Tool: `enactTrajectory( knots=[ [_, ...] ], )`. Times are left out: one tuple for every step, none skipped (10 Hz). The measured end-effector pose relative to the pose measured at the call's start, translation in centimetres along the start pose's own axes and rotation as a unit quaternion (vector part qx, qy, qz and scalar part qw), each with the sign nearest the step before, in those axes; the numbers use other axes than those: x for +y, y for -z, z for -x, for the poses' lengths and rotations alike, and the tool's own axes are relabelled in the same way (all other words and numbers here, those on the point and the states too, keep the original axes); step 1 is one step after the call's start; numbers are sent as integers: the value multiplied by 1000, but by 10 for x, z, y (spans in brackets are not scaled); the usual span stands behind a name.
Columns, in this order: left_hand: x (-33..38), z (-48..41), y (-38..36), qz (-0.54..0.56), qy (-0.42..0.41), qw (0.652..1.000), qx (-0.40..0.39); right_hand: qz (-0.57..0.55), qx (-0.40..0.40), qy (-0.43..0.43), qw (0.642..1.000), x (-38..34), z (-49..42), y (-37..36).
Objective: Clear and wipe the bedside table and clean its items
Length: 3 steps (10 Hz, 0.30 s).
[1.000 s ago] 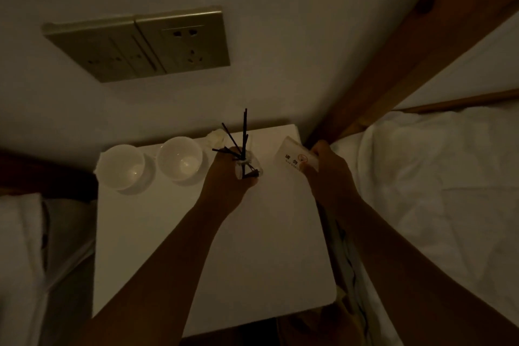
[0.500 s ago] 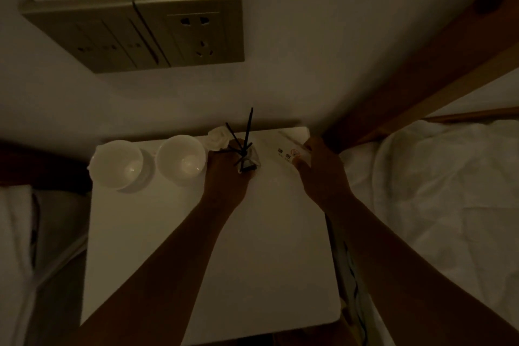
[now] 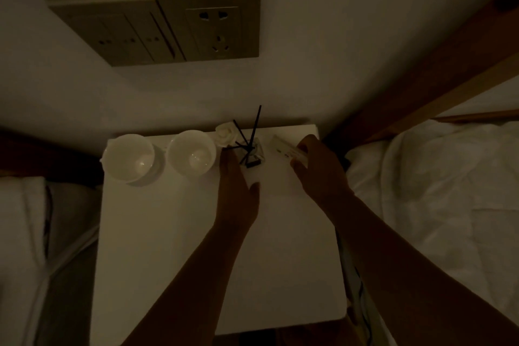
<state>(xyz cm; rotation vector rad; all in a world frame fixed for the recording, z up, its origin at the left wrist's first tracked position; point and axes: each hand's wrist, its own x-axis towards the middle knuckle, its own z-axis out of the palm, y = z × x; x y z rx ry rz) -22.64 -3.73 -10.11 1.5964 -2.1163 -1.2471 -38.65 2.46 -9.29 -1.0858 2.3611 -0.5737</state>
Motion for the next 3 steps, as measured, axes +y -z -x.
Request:
enactTrajectory(
  knots=[
    [-9, 19, 0, -14, 14, 1000, -6, -5, -10, -8, 1000, 1, 5, 0],
    [-16, 35, 6, -31, 26, 999, -20, -53, -1, -45, 998, 2, 20, 1],
    [-17, 47, 24, -52, 31, 996, -61, -41, 25, -97, 994, 5, 47, 6]
  ],
)
